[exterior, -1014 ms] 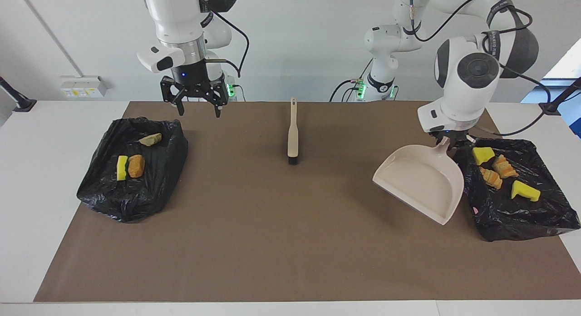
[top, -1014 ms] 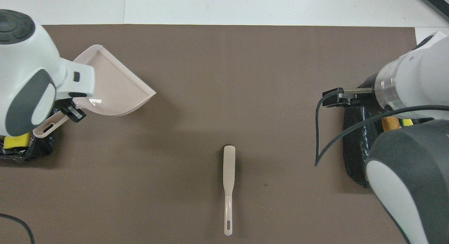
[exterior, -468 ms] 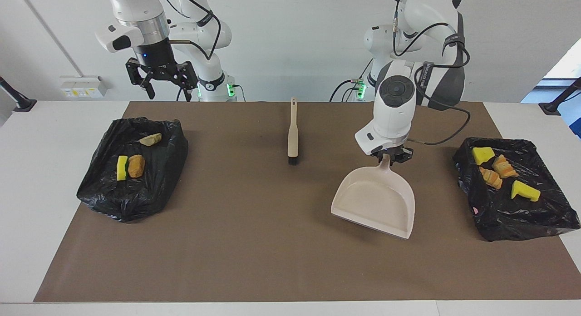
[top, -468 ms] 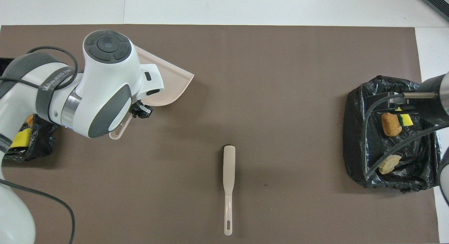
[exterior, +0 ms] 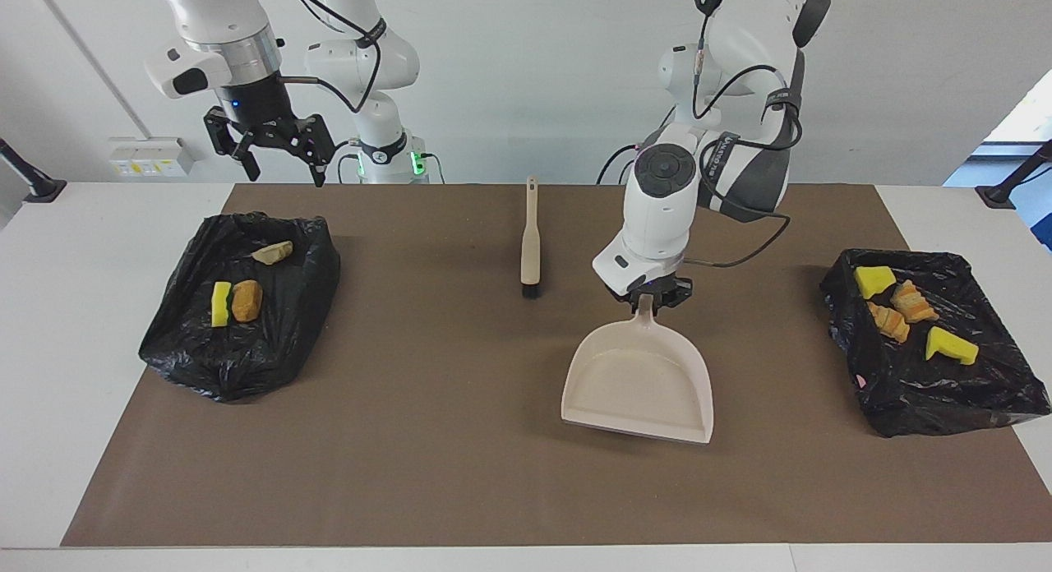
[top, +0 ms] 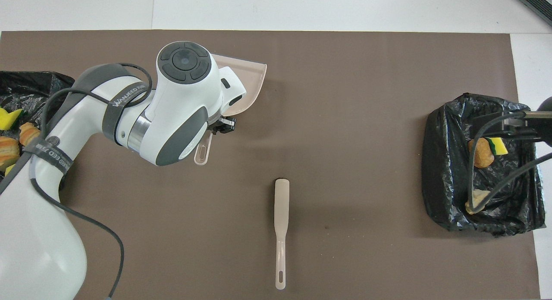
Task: Sweep and dump trash in bin
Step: 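Bring the empty dustpan to the table center with the left gripper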
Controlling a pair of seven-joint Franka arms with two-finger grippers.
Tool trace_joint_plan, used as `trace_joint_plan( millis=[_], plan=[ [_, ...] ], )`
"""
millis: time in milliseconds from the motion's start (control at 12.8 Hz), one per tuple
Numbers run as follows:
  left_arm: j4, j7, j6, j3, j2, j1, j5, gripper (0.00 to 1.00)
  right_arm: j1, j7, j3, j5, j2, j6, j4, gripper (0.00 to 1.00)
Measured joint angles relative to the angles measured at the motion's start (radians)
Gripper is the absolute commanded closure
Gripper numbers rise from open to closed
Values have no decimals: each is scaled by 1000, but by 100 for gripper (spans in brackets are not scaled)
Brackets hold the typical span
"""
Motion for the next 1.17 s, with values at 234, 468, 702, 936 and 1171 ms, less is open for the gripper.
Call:
trace_joint_plan(
  millis=[234, 468, 702, 936, 1171],
  plan=[
    [55, -138, 62, -21, 55, -13, -38, 100, -28, -136, -42, 0, -4, -12, -15, 0],
    [87, -166, 85, -27, 90, -57, -40, 100, 14, -162, -114, 1, -25, -13, -50, 0],
    [109, -171, 136, -26, 139, -108, -40, 100, 29, -162, -116, 1, -33, -13, -57, 0],
    [199, -172, 150, -21, 249, -162, -25, 100, 29, -162, -117, 1, -34, -13, -57, 0],
    [224, -172, 149, -21, 285, -175, -21, 100, 29, -162, -117, 2, -34, -13, -57, 0]
  ],
)
